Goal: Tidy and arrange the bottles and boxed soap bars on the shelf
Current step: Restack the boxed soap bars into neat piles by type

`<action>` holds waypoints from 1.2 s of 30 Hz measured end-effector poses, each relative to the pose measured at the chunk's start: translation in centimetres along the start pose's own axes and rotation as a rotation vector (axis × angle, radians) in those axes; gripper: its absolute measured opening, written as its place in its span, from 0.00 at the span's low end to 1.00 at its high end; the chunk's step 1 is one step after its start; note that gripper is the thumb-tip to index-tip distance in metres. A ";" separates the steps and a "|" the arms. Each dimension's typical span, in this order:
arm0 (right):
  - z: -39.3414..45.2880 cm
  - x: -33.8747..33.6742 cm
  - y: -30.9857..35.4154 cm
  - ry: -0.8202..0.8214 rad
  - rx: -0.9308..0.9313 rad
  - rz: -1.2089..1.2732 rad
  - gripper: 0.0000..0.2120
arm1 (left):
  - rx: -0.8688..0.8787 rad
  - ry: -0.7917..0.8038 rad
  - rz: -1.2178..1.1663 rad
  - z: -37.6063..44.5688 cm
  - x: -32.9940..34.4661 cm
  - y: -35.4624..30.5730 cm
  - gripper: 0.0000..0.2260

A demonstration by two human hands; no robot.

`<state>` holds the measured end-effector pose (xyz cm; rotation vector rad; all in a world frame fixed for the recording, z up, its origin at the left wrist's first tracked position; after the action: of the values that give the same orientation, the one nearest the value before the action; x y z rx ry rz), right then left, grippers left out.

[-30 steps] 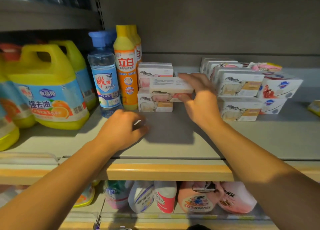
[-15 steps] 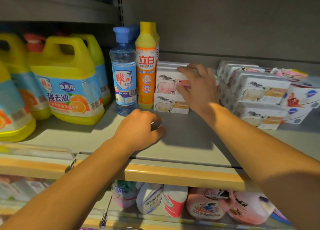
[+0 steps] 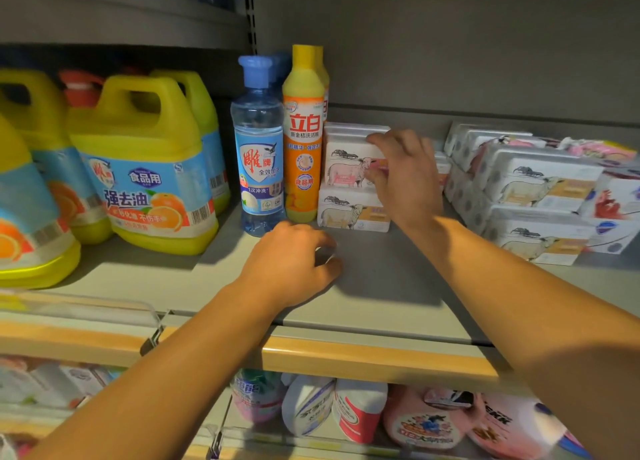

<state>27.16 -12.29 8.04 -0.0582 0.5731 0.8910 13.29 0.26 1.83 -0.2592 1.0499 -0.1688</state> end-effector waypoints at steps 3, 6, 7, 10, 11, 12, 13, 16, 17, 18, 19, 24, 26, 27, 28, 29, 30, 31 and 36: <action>0.4 0.3 -0.1 0.017 0.003 -0.021 0.22 | 0.000 0.000 0.001 0.1 0.0 0.0 0.15; 0.7 0.7 -0.2 0.026 0.001 -0.025 0.22 | 0.000 -0.005 0.005 0.1 0.1 0.0 0.16; 0.8 0.8 -0.1 0.030 -0.002 -0.026 0.22 | 0.001 -0.005 0.007 0.1 0.1 0.0 0.16; 1.2 1.1 -0.1 0.039 -0.006 -0.039 0.21 | 0.004 -0.004 0.008 0.1 0.2 0.1 0.16; 1.4 1.2 -0.1 0.042 -0.003 -0.043 0.21 | 0.006 -0.006 0.008 0.2 0.2 0.1 0.16; 1.5 1.3 -0.2 0.046 0.002 -0.045 0.21 | 0.008 -0.009 0.009 0.2 0.2 0.1 0.16; 1.6 1.4 -0.2 0.052 0.006 -0.046 0.21 | 0.009 -0.009 0.011 0.2 0.2 0.1 0.16; 1.7 1.4 -0.3 0.073 0.007 -0.044 0.22 | 0.005 0.001 0.017 0.2 0.3 0.1 0.16; 1.7 1.3 -0.3 0.077 0.000 -0.044 0.22 | 0.002 0.002 0.021 0.2 0.3 0.2 0.16; 1.6 1.2 -0.3 0.081 -0.007 -0.046 0.22 | 0.000 0.005 0.024 0.2 0.3 0.1 0.16; 1.6 1.0 -0.3 0.088 -0.014 -0.046 0.22 | -0.003 0.010 0.026 0.2 0.3 0.1 0.16; 0.6 -0.4 -0.5 0.159 -0.014 0.005 0.27 | -0.012 0.019 0.045 0.1 0.0 -0.1 0.15; 0.1 -1.8 -1.2 0.154 0.021 0.005 0.28 | -0.017 0.020 0.048 0.1 -0.1 -0.2 0.15; -0.1 -2.7 -1.8 0.148 0.044 -0.007 0.27 | -0.018 0.020 0.049 0.0 -0.1 -0.3 0.15; -0.3 -3.7 -2.5 0.141 0.063 -0.023 0.27 | -0.018 0.020 0.052 0.0 -0.2 -0.4 0.15; -0.5 -4.7 -3.2 0.132 0.074 -0.040 0.26 | -0.018 0.021 0.054 0.0 -0.3 -0.5 0.15; -0.7 -5.8 -3.9 0.123 0.080 -0.060 0.26 | -0.015 0.022 0.054 0.0 -0.4 -0.6 0.15; -0.9 -6.8 -4.6 0.114 0.084 -0.087 0.25 | -0.012 0.023 0.054 0.0 -0.5 -0.8 0.15; -1.9 -10.8 -9.0 0.097 0.119 -0.322 0.25 | -0.004 -0.051 0.018 0.0 -0.4 -1.9 0.18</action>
<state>27.80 -26.34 10.15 -0.0840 0.6841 0.5421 13.08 -1.48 2.70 -0.2564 1.0022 -0.1428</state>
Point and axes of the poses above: each hand's wrist, its own z-axis towards the middle knuckle, its own x-axis out of the palm, y = z × x, the point moved 4 cm from there along z, towards the middle knuckle, and after that the axes turned 8 degrees about -y, right-handed, at the moved point
